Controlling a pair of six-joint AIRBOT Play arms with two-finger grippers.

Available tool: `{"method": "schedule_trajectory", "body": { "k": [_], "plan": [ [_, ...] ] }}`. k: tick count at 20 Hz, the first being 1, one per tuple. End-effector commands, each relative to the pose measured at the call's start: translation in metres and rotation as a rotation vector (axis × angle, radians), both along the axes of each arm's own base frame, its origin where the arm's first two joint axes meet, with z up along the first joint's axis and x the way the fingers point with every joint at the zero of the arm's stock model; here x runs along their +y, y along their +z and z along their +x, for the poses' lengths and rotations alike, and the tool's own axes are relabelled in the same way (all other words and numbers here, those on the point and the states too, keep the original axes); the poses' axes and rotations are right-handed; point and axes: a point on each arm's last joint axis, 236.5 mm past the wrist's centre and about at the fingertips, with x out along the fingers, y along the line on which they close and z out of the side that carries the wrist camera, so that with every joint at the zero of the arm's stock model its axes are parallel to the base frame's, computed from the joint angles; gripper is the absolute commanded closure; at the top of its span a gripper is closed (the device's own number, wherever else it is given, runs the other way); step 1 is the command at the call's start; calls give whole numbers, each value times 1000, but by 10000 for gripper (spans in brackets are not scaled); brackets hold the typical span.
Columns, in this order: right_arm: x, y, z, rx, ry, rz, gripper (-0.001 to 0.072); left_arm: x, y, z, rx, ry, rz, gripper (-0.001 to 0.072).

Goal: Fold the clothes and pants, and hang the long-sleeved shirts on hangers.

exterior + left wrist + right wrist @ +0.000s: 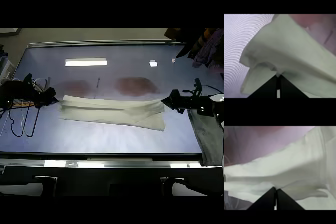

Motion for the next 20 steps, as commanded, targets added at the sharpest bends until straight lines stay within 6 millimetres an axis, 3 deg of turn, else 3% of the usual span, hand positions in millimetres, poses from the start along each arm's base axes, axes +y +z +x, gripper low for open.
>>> {"method": "schedule_trajectory", "body": {
  "k": [1,4,7,11,14,15,16,17,18,19,20],
  "plan": [
    [10,-16,22,4,18,-72,682,0,-9,33,-15,-25,17,692],
    [-4,-31,33,30,-61,-155,682,8,-16,51,-15,-7,32,692],
    [-18,-42,32,59,-95,-207,682,10,-33,58,10,-16,33,692],
    [-15,-62,25,122,-72,-195,681,11,-71,36,141,-68,70,692],
    [-12,-74,20,176,-79,-169,672,9,-81,31,172,-92,88,686],
    [-9,-76,17,196,-74,-159,602,9,-79,33,164,-89,90,630],
    [-6,-75,12,212,-60,-149,520,10,-77,33,161,-89,91,469],
    [-5,-71,6,229,-40,-137,488,11,-72,33,155,-88,93,291],
    [-6,-65,2,242,-24,-126,391,13,-64,34,139,-83,98,170],
    [-14,-56,-2,251,-16,-120,277,15,-53,36,118,-83,106,163],
    [-30,-47,-5,256,-22,-122,238,20,-37,38,88,-80,124,162]
  ]
}}
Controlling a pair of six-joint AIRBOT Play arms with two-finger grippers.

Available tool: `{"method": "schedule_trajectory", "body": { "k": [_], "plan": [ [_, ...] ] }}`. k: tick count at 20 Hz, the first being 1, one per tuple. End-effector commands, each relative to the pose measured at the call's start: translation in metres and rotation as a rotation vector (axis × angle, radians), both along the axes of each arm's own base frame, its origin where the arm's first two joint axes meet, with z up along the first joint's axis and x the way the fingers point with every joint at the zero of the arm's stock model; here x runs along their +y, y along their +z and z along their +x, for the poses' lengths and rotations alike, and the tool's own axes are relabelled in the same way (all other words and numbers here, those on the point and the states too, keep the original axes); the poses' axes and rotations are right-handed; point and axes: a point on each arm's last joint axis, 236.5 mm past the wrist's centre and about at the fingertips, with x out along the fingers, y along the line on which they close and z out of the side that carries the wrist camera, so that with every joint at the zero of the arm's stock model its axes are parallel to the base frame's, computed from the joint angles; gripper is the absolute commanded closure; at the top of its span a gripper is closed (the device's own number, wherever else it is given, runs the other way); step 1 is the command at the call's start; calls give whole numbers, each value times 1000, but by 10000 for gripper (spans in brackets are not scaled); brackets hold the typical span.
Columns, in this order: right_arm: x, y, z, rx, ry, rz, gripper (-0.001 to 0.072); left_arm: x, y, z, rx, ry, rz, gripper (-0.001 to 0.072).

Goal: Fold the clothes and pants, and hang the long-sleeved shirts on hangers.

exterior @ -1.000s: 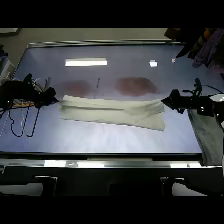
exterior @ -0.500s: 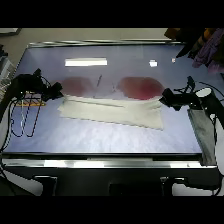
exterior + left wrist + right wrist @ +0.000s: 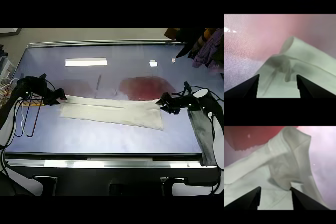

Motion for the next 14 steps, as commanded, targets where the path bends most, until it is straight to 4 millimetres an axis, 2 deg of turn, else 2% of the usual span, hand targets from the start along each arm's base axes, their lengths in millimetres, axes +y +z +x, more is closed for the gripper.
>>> {"method": "schedule_trajectory", "body": {
  "k": [1,2,3,4,5,6,9,11,14],
  "plan": [
    [-31,19,-18,50,3,19,213,12,36,1,-62,-6,51,162],
    [-48,20,-23,52,-14,19,204,17,54,1,-91,-9,86,158],
    [-58,17,-29,57,-5,17,161,23,71,-1,-114,-14,121,111],
    [-63,13,-33,59,18,18,156,27,87,-4,-135,-18,155,-13],
    [-62,7,-35,64,43,19,125,30,101,-8,-152,-21,179,-13],
    [-57,0,-36,72,78,34,86,31,113,-13,-159,-24,191,-13],
    [-35,-22,-41,108,162,94,80,29,136,-27,-161,-33,207,-13],
    [-23,-31,-37,99,194,119,80,28,144,-32,-164,-36,208,-13],
    [-10,-38,-31,86,220,100,82,26,145,-35,-155,-39,205,-13]
  ]
}}
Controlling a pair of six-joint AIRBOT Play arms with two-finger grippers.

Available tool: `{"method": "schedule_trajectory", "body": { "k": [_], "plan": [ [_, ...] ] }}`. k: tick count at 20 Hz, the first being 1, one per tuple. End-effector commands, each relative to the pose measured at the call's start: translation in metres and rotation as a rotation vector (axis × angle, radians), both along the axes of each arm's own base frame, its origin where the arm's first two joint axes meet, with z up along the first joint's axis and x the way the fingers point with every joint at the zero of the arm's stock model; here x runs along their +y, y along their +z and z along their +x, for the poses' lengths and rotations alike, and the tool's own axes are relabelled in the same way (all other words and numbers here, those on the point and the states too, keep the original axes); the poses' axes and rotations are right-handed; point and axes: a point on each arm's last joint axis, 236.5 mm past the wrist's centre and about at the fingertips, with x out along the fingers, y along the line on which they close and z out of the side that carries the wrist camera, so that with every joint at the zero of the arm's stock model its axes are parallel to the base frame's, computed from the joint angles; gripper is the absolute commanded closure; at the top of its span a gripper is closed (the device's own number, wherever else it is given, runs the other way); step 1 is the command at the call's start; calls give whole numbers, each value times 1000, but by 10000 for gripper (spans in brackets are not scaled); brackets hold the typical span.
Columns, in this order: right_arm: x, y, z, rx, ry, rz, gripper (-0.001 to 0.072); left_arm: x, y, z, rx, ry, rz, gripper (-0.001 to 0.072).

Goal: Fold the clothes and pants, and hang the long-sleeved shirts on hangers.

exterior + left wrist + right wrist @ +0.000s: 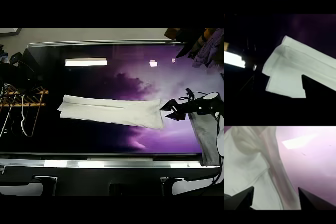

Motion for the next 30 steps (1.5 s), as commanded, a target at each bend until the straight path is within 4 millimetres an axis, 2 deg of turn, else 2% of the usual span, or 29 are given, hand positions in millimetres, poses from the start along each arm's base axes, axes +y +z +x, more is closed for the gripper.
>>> {"method": "schedule_trajectory", "body": {
  "k": [1,5,10,13,14,15,17,18,19,20,21,22,23,26,30],
  "plan": [
    [14,-9,6,-22,43,-3,82,0,6,-7,8,-3,8,-13],
    [9,-15,8,-22,35,-39,90,0,6,-7,8,-3,8,-13],
    [12,-18,9,-13,24,-20,106,0,5,-6,8,-4,8,-13],
    [30,-25,6,2,67,-19,114,-1,4,-5,10,-4,7,-13],
    [38,-29,4,14,92,-30,143,-1,4,-6,10,-4,7,-13],
    [44,-33,4,19,107,-49,195,-1,4,-6,11,-4,6,-13],
    [52,-35,9,-1,119,-76,369,-2,4,-6,11,-5,3,-13],
    [53,-34,11,-9,118,-78,523,-2,4,-6,14,-5,1,-13],
    [54,-30,13,-18,114,-70,640,-4,4,-7,17,-7,-8,-13],
    [54,-22,16,-32,110,-64,679,-5,3,-7,18,-7,-12,11],
    [54,-11,18,-45,104,-68,679,-7,3,-8,24,-8,-20,247],
    [53,3,21,-64,108,-75,680,-12,2,-9,27,-5,-43,566],
    [53,19,22,-73,113,-78,680,-22,-1,-8,27,-11,-79,688],
    [48,63,22,-81,127,-108,680,-75,-24,-2,19,-46,-218,690],
    [39,112,27,-108,119,-152,680,-177,-74,7,-5,10,-428,690]
  ]
}}
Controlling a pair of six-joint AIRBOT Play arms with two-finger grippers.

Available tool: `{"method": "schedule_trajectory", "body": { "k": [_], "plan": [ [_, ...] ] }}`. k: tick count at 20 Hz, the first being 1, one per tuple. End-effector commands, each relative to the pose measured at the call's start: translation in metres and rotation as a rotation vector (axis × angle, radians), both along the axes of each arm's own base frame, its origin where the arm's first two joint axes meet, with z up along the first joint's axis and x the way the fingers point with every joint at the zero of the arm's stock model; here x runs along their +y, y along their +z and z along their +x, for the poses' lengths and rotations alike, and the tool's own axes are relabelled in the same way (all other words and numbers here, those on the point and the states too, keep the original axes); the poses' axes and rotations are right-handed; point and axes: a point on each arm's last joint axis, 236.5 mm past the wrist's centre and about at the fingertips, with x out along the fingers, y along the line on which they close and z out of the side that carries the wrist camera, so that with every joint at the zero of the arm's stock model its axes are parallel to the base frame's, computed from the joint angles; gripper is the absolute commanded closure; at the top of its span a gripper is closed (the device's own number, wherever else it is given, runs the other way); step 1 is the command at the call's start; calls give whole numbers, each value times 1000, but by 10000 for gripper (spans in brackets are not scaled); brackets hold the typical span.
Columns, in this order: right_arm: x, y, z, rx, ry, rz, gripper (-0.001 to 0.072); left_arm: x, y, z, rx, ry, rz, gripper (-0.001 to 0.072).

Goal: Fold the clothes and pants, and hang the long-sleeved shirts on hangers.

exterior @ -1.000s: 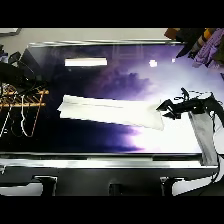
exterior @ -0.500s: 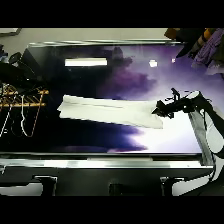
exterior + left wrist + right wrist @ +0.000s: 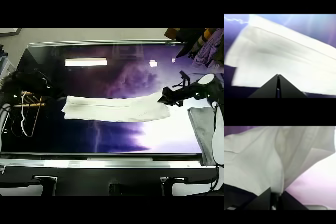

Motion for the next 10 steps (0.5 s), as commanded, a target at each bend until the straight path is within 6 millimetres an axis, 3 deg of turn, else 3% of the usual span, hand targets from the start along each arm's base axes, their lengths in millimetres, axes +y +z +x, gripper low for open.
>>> {"method": "schedule_trajectory", "body": {
  "k": [1,4,7,10],
  "plan": [
    [-4,42,-4,0,-3,-29,680,-84,-36,9,-22,78,-163,690],
    [-7,71,-4,-38,-9,-47,680,-165,-59,15,-41,71,-221,691],
    [-15,98,-3,-93,-21,-98,680,-232,-78,11,-23,98,-286,692],
    [-19,121,-4,-136,-12,-127,679,-296,-82,11,-29,17,-312,692]
  ]
}}
